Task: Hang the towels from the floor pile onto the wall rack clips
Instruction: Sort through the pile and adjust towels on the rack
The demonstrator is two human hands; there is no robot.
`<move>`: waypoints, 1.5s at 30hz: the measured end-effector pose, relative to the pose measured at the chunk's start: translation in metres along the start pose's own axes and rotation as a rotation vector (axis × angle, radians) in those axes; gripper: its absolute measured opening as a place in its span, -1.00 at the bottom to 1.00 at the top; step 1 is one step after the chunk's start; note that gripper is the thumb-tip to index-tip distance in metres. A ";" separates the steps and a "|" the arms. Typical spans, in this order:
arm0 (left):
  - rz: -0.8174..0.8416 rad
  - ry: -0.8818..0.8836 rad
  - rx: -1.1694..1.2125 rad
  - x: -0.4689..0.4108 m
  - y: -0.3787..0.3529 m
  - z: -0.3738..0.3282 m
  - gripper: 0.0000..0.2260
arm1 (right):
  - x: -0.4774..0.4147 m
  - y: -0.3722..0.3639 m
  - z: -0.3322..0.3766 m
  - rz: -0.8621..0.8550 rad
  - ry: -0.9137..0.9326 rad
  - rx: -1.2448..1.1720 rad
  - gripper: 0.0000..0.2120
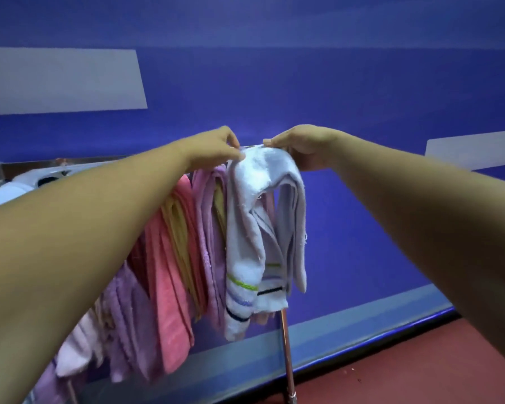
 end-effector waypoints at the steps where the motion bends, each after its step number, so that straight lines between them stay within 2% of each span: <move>1: 0.005 0.019 -0.104 -0.003 -0.003 0.012 -0.75 | -0.010 0.000 -0.007 0.002 -0.008 -0.011 -0.65; 5: 0.008 -0.011 -0.172 -0.012 -0.008 0.026 -0.72 | -0.038 -0.003 -0.021 0.041 0.007 -0.007 -0.58; 7: -0.078 -0.007 -0.032 -0.017 0.000 0.031 -0.70 | -0.040 0.003 -0.017 -0.025 0.042 -0.048 -0.71; 9: -0.136 -0.022 0.059 -0.019 0.003 0.035 -0.74 | -0.042 0.014 -0.012 -0.188 0.126 -0.121 -0.88; 10: -0.126 -0.039 -0.015 -0.020 -0.002 0.035 -0.79 | -0.042 0.018 -0.013 -0.286 0.162 -0.110 -0.91; 12: -0.108 -0.059 -0.313 -0.020 -0.013 0.030 -0.89 | -0.045 0.021 -0.019 -0.421 0.194 -0.032 -0.75; 15: -0.145 -0.079 -0.618 -0.021 -0.022 0.016 -0.94 | -0.047 0.019 -0.032 -0.484 0.203 0.012 -0.68; 19: -0.279 -0.208 -0.849 -0.007 -0.022 0.000 -0.87 | -0.028 0.015 -0.028 -0.510 0.229 0.134 -0.78; 21: -0.331 -0.259 -0.757 0.004 -0.022 -0.004 -0.85 | -0.007 0.012 -0.020 -0.534 0.285 0.192 -0.84; 23: -0.311 -0.270 -0.580 0.015 -0.029 -0.006 -0.82 | 0.010 0.009 -0.020 -0.495 0.345 0.120 -0.85; 25: -0.327 -0.261 -0.515 0.029 -0.037 -0.012 -0.68 | 0.022 -0.001 -0.028 -0.416 0.372 0.075 -0.86; 27: -0.298 -0.203 -0.537 0.038 -0.046 -0.017 -0.62 | 0.027 -0.010 -0.038 -0.355 0.364 0.072 -0.79; 30: -0.159 -0.110 -0.241 0.036 -0.063 -0.017 -0.68 | 0.029 -0.020 -0.046 -0.276 0.368 0.027 -0.62; 32: -0.140 -0.052 -0.017 0.034 -0.073 -0.012 -0.67 | 0.031 -0.023 -0.047 -0.326 0.385 0.105 -0.58; 36: -0.294 0.151 0.278 0.040 -0.081 0.027 -0.49 | 0.026 -0.042 -0.056 -0.437 0.357 0.361 -0.56; 38: -0.298 0.149 0.283 0.043 -0.093 0.042 -0.35 | 0.023 -0.042 -0.061 -0.496 0.345 0.400 -0.64; 40: -0.264 0.129 0.230 0.043 -0.109 0.050 -0.20 | 0.024 -0.037 -0.063 -0.565 0.328 0.386 -0.89; 42: -0.221 0.107 0.245 0.038 -0.122 0.053 -0.14 | 0.026 -0.029 -0.064 -0.624 0.305 0.382 -0.90; 45: -0.172 0.065 0.389 0.029 -0.130 0.059 -0.09 | 0.030 -0.021 -0.063 -0.646 0.336 0.352 -0.86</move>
Point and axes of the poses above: each hand's wrist, its own x-axis away from the middle knuckle, its own y-axis out of the back of the hand, z = x × y, the point moved 9 cm from there along -x, towards the middle knuckle, and after that the axes turned 2 degrees about z, right-handed, at the moved point
